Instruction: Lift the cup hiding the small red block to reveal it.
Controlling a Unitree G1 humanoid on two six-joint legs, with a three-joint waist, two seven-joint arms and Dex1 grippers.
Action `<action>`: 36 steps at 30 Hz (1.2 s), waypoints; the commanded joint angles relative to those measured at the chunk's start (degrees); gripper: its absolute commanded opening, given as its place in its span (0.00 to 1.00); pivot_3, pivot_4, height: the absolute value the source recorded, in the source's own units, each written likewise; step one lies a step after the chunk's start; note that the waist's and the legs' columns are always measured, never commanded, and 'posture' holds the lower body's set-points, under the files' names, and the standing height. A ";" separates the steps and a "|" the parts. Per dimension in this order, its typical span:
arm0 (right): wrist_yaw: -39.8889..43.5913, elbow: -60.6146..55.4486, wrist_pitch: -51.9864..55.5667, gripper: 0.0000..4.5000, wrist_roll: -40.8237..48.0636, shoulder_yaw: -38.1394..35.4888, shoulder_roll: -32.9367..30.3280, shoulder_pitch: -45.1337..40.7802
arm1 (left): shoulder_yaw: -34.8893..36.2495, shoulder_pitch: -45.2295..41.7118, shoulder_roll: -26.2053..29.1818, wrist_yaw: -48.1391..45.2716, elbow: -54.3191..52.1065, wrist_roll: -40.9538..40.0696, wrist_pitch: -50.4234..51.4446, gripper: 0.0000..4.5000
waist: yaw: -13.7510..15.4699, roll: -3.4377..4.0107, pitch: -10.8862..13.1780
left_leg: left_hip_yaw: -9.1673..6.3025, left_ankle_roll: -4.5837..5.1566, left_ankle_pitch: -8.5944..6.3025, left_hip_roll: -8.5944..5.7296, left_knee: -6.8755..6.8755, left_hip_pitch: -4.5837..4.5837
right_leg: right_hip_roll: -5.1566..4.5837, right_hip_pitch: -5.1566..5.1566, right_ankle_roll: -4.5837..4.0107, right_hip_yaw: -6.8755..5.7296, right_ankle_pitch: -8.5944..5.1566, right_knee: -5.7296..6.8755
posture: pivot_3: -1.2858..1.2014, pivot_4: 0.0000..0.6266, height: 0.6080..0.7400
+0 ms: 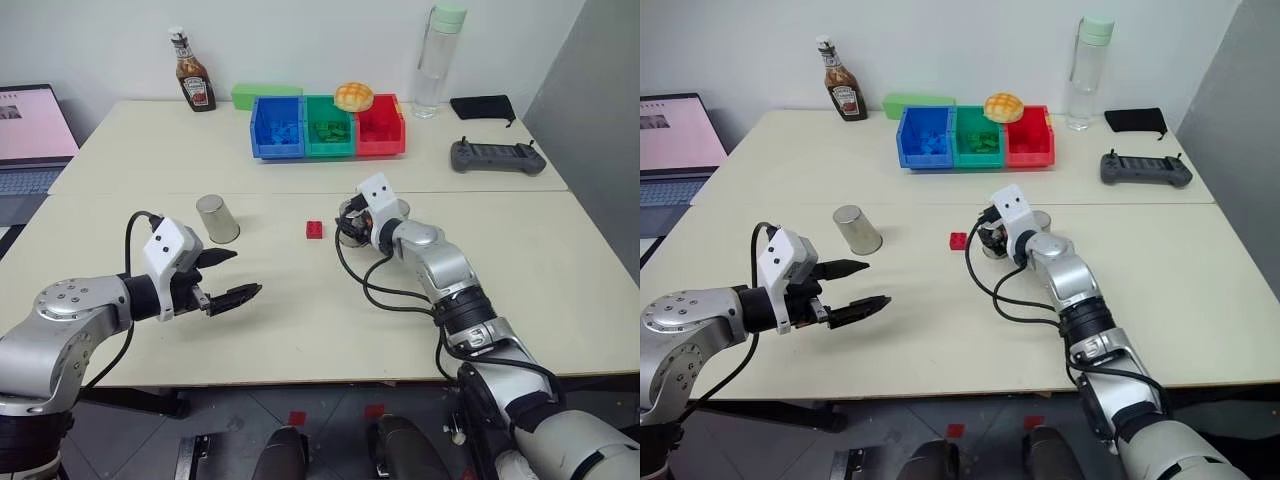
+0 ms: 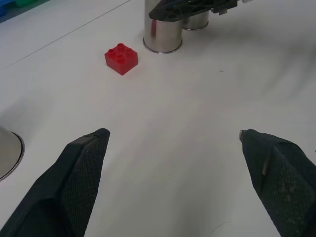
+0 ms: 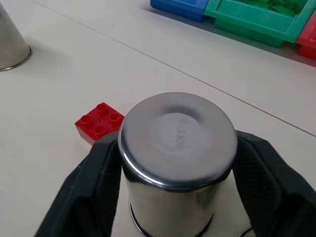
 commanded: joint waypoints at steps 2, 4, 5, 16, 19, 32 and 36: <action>-0.15 -0.23 -2.11 0.96 1.88 -2.87 0.57 -2.32 | 0.60 -1.22 0.49 -0.24 0.04 0.24 -0.92 1.00 | -0.02 0.00 0.00 | 0.00 0.00 0.00 0.00 0.00 0.00 | 0.00 0.00 0.00 0.01 0.00 0.00 | 0.52 0.24 1.00; -0.04 -1.22 -2.01 1.00 3.04 -4.05 0.84 -2.90 | 0.52 -1.49 0.52 -0.33 0.31 0.31 -1.02 1.00 | -0.02 0.00 0.00 | 0.00 0.00 0.00 0.00 -0.01 -0.01 | 0.00 0.00 0.00 0.00 0.00 0.00 | 0.52 0.24 1.00; 0.12 -2.55 -2.04 1.00 3.50 -4.43 0.82 -3.12 | 0.51 -1.54 0.51 -0.32 0.35 0.35 -1.04 1.00 | -0.02 0.00 0.00 | 0.00 0.00 0.00 0.00 -0.01 0.00 | 0.00 0.00 0.00 0.00 0.00 0.00 | 0.52 0.24 1.00; 4.83 -28.77 6.31 1.00 10.50 -5.54 -2.59 -0.65 | 1.54 -2.04 0.20 0.37 0.83 0.65 -1.23 1.00 | 0.13 0.01 0.00 | -0.02 0.00 0.00 0.01 -0.02 -0.03 | 0.00 -0.01 0.00 -0.01 0.00 -0.02 | 0.52 0.24 1.00; 10.26 -40.73 14.68 1.00 14.10 -2.92 -8.86 5.62 | 2.61 -1.07 1.16 0.57 1.33 1.56 -1.27 1.00 | 0.59 0.00 0.00 | -0.03 0.00 0.00 -0.01 -0.02 -0.03 | -0.02 0.02 0.00 -0.03 0.00 -0.05 | 0.52 0.24 1.00; 16.41 -60.03 23.61 1.00 24.36 -6.39 -25.13 27.97 | 6.90 2.67 2.63 -0.65 0.60 2.02 -2.47 1.00 | 1.16 0.01 0.01 | -0.01 0.01 0.00 0.01 0.02 0.02 | -0.01 0.07 0.13 -0.03 -0.09 -0.09 | 0.52 0.24 1.00; 16.44 -59.28 21.26 1.00 25.05 -7.66 -25.61 29.76 | 6.97 2.73 2.61 -0.94 1.20 2.10 -3.29 1.00 | 1.14 0.01 0.01 | 0.05 0.02 0.00 0.05 0.05 0.08 | 0.02 0.07 0.22 -0.01 -0.13 -0.08 | 0.52 0.24 1.00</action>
